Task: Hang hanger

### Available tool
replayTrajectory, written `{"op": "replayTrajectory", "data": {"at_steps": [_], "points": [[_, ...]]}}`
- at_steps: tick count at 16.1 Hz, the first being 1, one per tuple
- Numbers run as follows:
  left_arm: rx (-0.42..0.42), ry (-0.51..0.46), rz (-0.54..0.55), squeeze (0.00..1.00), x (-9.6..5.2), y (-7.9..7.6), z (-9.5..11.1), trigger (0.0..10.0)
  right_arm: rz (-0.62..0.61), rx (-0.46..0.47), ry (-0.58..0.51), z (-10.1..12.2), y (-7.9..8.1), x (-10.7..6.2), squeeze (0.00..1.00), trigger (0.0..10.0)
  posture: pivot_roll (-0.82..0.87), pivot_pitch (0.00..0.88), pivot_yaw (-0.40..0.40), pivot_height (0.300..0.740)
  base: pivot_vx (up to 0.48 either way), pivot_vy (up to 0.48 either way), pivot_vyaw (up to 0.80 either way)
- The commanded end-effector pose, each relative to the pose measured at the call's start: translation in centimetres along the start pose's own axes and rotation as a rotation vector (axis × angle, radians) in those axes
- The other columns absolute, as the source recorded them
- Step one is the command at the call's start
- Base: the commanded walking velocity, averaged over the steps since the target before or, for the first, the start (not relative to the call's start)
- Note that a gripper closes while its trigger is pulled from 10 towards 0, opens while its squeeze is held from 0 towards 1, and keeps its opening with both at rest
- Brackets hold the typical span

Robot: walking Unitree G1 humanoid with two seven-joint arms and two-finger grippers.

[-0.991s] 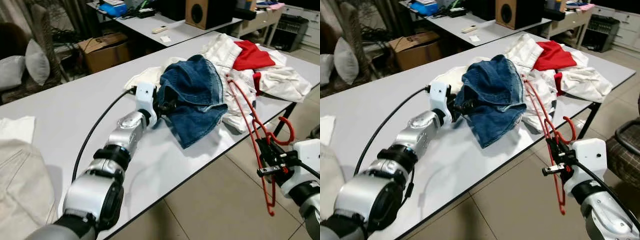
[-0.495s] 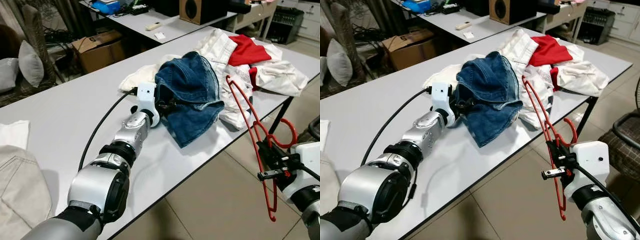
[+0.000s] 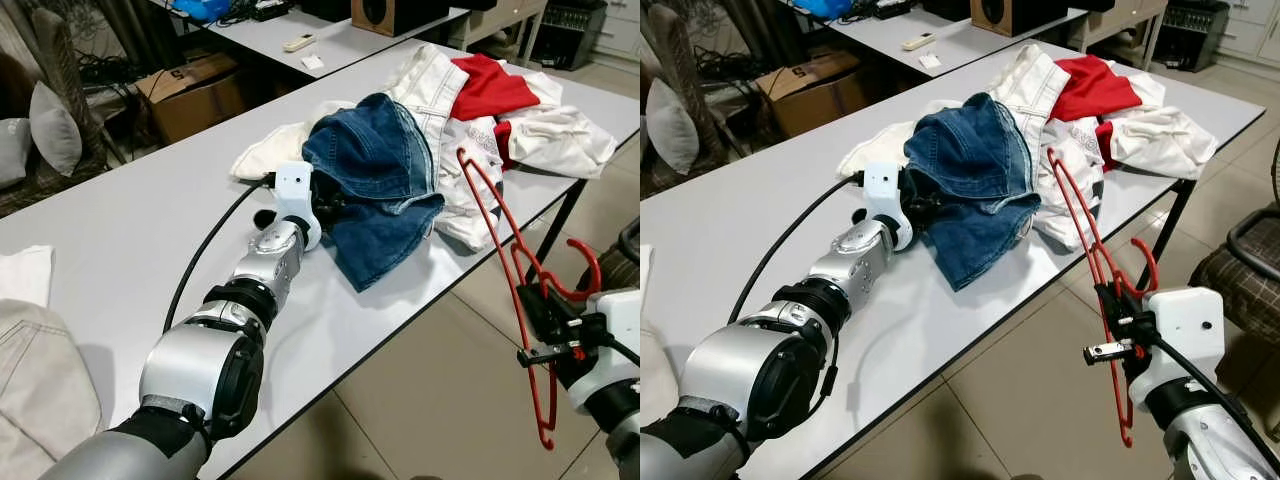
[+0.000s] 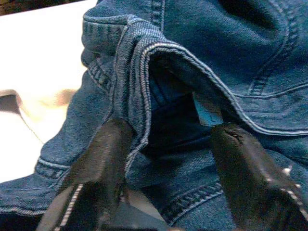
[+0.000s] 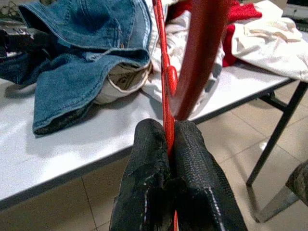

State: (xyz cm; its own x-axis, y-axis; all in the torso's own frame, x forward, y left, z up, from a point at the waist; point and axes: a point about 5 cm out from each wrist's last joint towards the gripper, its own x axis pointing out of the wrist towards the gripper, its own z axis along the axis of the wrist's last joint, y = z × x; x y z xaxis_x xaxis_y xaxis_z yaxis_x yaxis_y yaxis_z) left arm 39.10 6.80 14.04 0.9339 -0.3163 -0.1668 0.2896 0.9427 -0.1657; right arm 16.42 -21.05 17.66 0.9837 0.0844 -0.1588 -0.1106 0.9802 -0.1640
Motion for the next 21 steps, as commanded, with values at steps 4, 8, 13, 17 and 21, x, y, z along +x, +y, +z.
{"op": "replayTrajectory", "data": {"at_steps": [4,8,13,17,21], "points": [[0.023,0.007,0.080,0.00,0.0,1.0,0.3,0.0,0.009,-0.002,-0.017,0.6,0.3,-0.3,0.00,10.0,-0.39,0.050,0.166,0.740,0.000,0.000,0.00],[0.045,0.006,0.098,0.00,0.0,1.1,0.5,0.0,0.010,-0.006,-0.021,0.7,0.3,-0.2,0.00,10.0,-0.40,0.038,0.166,0.740,0.000,0.000,0.00],[0.053,0.008,0.120,0.00,-0.1,1.6,0.6,0.0,0.008,-0.006,-0.027,0.8,0.3,0.1,0.00,10.0,-0.40,0.023,0.172,0.740,0.000,0.000,0.00],[0.049,-0.003,0.131,0.00,-0.1,2.1,0.8,0.0,0.011,-0.001,-0.039,0.8,0.5,0.3,0.00,10.0,-0.39,0.008,0.183,0.740,0.000,0.000,0.00],[0.076,-0.059,0.081,0.00,-0.1,2.7,2.6,0.0,0.190,-0.017,-0.033,0.6,1.8,0.2,0.00,10.0,-0.34,0.000,0.210,0.740,0.000,0.000,0.00]]}}
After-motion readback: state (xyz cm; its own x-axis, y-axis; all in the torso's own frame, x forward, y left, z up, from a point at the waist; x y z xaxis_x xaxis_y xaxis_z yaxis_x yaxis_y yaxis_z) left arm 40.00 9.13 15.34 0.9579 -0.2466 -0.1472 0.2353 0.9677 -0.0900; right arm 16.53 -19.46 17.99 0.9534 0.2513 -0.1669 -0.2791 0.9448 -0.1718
